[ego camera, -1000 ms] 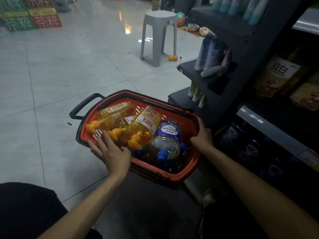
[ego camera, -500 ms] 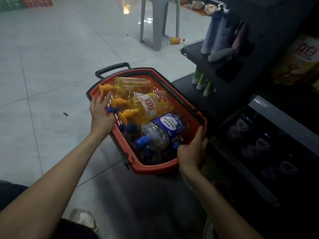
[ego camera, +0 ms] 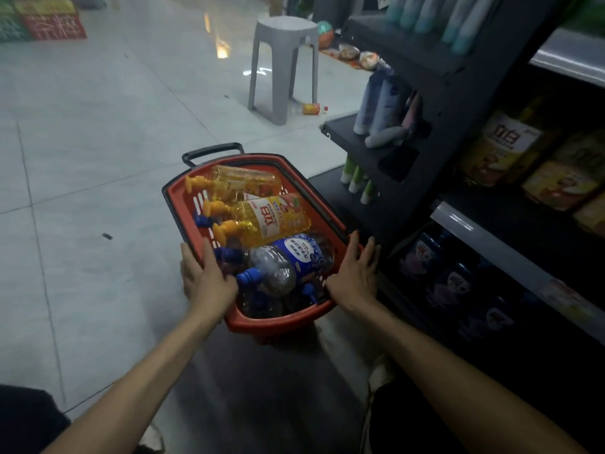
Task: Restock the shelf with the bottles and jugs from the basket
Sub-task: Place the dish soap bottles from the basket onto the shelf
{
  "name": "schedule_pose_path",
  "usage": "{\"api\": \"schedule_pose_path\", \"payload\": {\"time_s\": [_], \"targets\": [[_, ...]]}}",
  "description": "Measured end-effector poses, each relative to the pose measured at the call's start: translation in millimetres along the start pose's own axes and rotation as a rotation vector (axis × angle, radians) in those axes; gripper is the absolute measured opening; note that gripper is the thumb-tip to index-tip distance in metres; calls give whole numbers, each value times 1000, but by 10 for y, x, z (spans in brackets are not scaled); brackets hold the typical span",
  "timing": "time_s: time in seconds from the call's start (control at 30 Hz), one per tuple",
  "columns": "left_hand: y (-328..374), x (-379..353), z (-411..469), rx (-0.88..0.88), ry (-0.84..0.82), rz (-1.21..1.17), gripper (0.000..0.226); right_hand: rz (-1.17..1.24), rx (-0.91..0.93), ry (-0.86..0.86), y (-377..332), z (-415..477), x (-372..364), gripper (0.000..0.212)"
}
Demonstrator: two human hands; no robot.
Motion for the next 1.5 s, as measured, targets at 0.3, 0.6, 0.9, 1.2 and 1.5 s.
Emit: {"api": "schedule_pose_path", "payload": {"time_s": [0.3, 0.6, 0.9, 1.2, 1.5], "targets": [[15, -10, -51, -52, -1, -134, 88, 142, -11, 0, 15, 158, -135, 105], [-317, 378, 440, -134, -40, 23, 69, 174, -91, 24, -374, -426, -349, 108], [-242, 635, 110, -240, -108, 265, 72, 27, 34, -205, -185, -389, -90, 95], [602, 1005, -156, -473, -92, 610, 75, -361, 419, -339, -456, -289, 501, 65], [1203, 675, -358, -960, -315, 739, 64, -310, 691, -462, -764, -337, 707, 58]]}}
Point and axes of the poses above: each hand's wrist, its own z-axis towards the middle knuckle, its own x-axis out of the back of the hand, y = z × x, the point moved 5 cm from there along z, towards the middle knuckle, and after that the axes turned 9 degrees about y, right-handed, at the moved point
